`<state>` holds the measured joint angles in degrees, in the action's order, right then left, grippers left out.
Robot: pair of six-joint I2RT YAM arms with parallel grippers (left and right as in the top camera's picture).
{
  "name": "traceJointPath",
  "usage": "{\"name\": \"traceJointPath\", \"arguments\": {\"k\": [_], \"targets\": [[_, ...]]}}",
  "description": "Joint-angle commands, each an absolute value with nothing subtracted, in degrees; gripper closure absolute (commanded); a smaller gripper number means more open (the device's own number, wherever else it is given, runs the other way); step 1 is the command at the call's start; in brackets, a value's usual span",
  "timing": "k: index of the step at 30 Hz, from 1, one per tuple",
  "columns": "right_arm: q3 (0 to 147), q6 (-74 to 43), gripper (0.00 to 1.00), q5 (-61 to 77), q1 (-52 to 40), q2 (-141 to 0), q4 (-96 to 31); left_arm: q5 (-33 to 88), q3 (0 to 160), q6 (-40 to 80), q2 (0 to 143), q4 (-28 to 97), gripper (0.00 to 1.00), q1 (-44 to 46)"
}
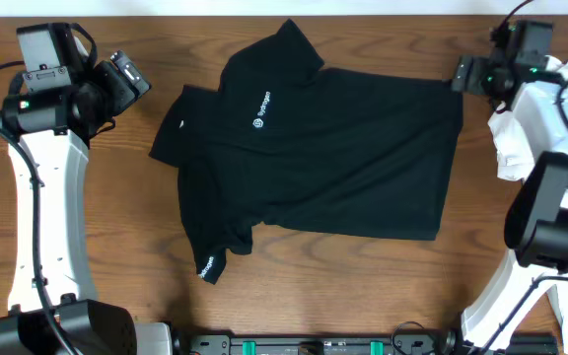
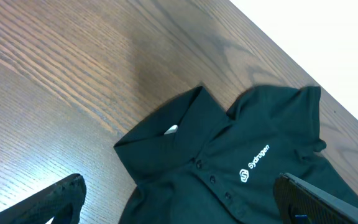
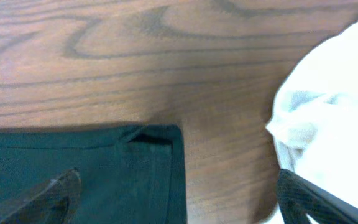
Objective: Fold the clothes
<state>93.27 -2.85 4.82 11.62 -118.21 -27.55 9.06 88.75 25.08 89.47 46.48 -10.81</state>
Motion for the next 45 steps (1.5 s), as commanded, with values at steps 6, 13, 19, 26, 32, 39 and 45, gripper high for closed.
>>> {"name": "traceJointPath", "arguments": {"k": [6, 13, 19, 26, 32, 39, 45], "targets": [[97.4, -5.6, 0.01, 17.8, 11.1, -101.1, -41.6, 9.6, 89.0, 24.8, 89.1, 46.7, 0.02, -10.8], [97.4, -6.8, 0.01, 18.3, 8.4, -92.9, -58.8, 9.6, 89.0, 24.8, 89.1, 46.7, 0.02, -10.8], [97.2, -6.8, 0.01, 18.1, 5.6, -92.0, -71.0, 9.6, 89.0, 24.8, 89.1, 46.7, 0.02, -10.8], [94.4, -10.7, 0.01, 10.7, 4.9, -91.8, -81.3, 9.6, 89.0, 24.8, 89.1, 46.7, 0.02, -10.8], [88.0, -12.4, 0.01, 10.5, 4.9, -88.3, -84.0, 9.6, 89.0, 24.8, 89.1, 46.7, 0.02, -10.8], [75.8, -17.8, 0.01, 10.5, 4.8, -77.9, -82.0, 9.6, 89.0, 24.8, 89.1, 46.7, 0.02, -10.8], [64.8, -21.5, 0.04, 10.9, 4.8, -72.3, -79.4, 9.6, 89.0, 24.8, 89.1, 46.7, 0.02, -10.8]]}}
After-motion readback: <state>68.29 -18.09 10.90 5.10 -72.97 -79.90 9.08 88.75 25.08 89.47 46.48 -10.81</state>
